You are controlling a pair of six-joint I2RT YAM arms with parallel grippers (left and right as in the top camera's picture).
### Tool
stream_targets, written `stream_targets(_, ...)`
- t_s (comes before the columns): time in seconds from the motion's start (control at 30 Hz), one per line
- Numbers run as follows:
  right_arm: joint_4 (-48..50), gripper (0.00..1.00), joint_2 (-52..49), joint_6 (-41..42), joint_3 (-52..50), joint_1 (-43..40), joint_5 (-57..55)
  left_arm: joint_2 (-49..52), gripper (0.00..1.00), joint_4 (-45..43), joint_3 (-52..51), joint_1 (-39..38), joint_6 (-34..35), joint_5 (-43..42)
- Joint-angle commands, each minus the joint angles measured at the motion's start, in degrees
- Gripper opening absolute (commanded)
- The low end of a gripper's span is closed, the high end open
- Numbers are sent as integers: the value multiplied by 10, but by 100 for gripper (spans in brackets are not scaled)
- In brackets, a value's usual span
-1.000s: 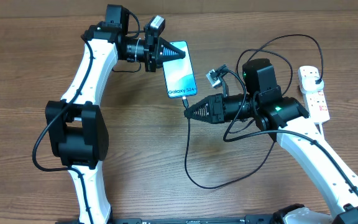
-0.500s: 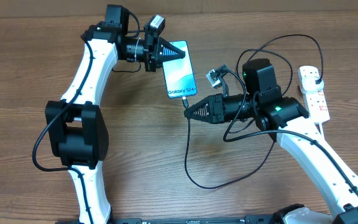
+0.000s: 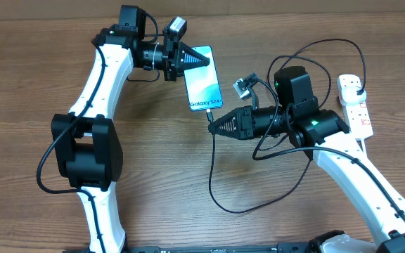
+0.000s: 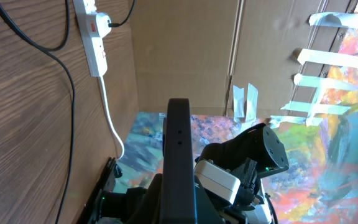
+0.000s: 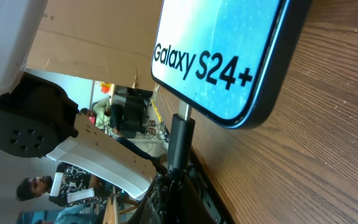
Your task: Plug charger to phone and switch on socket
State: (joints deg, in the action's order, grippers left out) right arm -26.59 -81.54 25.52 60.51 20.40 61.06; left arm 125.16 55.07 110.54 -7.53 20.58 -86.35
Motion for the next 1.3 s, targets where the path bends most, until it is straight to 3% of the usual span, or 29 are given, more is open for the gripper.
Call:
stream_targets(0.0,4,4,6,2,-2,2,-1,-3,4,0,11,-10,-13,-30)
stream_targets(1.27,4,4,6,2,-2,2,-1,-3,4,-16,11,-11,13,-29)
